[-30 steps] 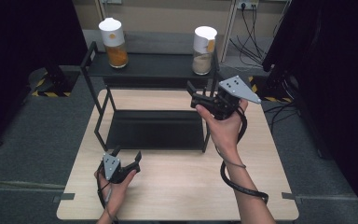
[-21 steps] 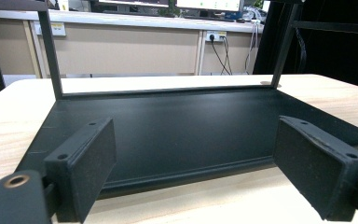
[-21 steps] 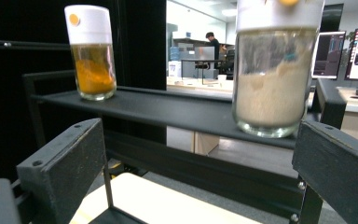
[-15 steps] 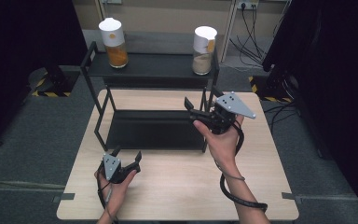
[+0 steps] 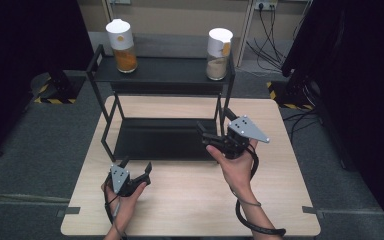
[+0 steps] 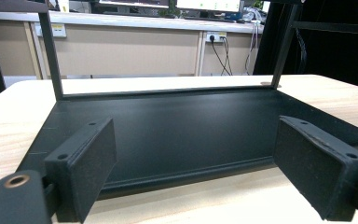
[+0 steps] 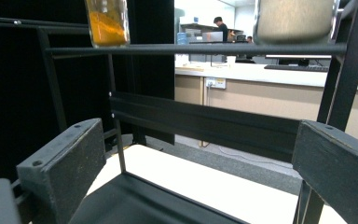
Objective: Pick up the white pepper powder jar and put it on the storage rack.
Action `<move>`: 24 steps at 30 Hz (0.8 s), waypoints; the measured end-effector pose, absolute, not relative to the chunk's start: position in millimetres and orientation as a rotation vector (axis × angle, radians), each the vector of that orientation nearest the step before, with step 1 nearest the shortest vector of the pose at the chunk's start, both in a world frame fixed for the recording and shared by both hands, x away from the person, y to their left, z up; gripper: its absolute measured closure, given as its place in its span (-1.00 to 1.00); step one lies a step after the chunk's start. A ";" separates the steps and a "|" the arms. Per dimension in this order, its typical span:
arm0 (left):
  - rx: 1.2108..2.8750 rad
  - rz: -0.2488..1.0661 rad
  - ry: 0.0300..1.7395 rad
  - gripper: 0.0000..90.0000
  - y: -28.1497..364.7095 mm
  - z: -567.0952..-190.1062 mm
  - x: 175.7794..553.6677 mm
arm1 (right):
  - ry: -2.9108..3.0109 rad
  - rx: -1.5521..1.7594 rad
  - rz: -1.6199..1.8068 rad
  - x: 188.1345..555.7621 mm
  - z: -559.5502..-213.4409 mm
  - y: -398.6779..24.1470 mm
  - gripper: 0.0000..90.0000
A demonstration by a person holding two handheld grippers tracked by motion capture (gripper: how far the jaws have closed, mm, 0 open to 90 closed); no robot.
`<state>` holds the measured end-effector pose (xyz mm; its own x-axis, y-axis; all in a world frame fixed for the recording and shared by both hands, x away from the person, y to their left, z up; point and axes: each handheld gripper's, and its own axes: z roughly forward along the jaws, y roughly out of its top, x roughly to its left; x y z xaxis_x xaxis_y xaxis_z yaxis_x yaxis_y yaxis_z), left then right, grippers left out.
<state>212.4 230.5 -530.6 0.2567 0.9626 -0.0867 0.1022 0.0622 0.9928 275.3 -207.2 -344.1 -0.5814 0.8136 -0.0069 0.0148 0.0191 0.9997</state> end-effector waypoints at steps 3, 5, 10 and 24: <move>1.334 0.914 1.112 -0.71 230.5 -530.6 212.4 | 1.683 0.858 1.624 273.6 -349.4 -208.2 -0.93; 1.334 0.914 1.113 -0.71 230.4 -530.6 212.4 | 1.691 0.861 1.621 272.4 -353.1 -208.6 -0.93; 1.334 0.914 1.112 -0.71 230.4 -530.7 212.3 | 1.712 0.868 1.607 270.1 -363.3 -209.1 -0.93; 1.334 0.917 1.109 -0.71 230.3 -531.0 212.0 | 1.791 0.865 1.554 261.2 -391.4 -211.7 -0.93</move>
<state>212.0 230.3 -531.0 0.2570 0.9628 -0.0833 0.0988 0.0596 0.9933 261.2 -211.7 -391.4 -0.6018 0.7981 -0.0278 0.0848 0.0985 0.9915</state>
